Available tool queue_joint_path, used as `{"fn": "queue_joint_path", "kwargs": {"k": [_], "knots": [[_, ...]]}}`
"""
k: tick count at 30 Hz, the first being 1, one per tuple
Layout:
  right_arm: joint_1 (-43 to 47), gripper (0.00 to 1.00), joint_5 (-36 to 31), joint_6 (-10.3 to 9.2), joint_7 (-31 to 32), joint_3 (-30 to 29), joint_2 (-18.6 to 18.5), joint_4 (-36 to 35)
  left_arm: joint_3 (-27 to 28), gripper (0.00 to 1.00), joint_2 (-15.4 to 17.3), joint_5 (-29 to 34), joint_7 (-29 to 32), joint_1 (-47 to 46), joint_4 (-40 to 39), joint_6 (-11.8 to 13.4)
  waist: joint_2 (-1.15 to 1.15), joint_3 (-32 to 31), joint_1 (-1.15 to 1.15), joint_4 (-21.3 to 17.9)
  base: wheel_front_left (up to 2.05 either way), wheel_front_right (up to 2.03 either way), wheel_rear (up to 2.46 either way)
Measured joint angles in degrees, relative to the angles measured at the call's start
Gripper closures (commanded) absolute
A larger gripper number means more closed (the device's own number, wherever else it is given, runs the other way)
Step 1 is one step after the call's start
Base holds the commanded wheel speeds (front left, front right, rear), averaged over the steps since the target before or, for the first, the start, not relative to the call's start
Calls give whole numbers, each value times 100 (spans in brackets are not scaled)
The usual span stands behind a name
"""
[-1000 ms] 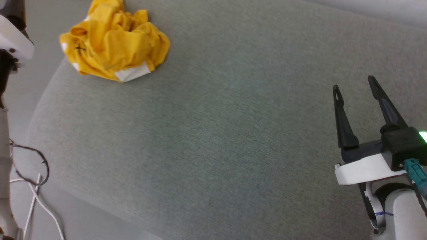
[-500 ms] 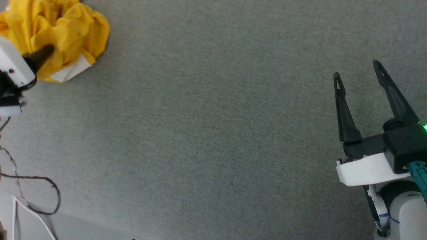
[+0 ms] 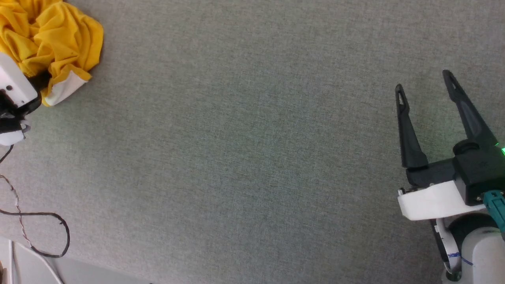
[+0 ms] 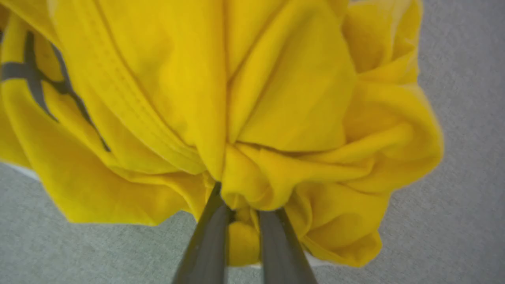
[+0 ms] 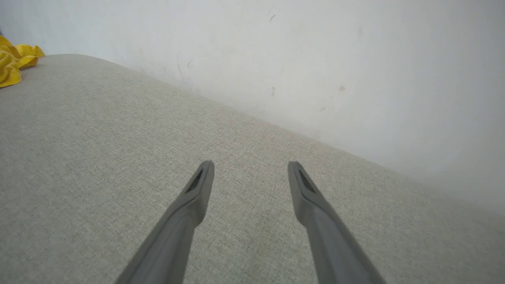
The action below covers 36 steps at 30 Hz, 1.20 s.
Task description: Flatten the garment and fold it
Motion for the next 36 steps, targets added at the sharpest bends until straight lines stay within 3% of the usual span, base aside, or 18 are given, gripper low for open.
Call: {"fn": "queue_joint_path", "kwargs": {"k": [5, 14, 22, 29, 36], "knots": [[-2, 0, 204, 0, -163, 64, 1, 243, -22, 100, 49, -14, -145, -3, -43, -8, 0, -228, 0, 17, 0, 0, 0], [21, 0, 727, 0, -651, -19, 1, 758, -31, 100, 460, 126, -682, -190, -622, -48, 0, -874, -1, -38, 0, 0, 0], [222, 0, 1178, 0, -1105, -111, 0, 1206, -52, 100, 604, 163, -557, -642, -1481, 29, 0, -1548, -1, -148, 0, 0, 0], [443, 0, 1459, 0, -1401, -231, 0, 1491, -172, 100, 554, 189, -275, -1003, -2325, 236, 0, -2081, -2, -324, 0, 0, 0], [575, 0, 1649, 0, -1563, -380, -4, 1649, -489, 100, 180, 185, 112, -1252, -3062, 330, 0, -2469, -2, -597, 0, 0, 0]]}}
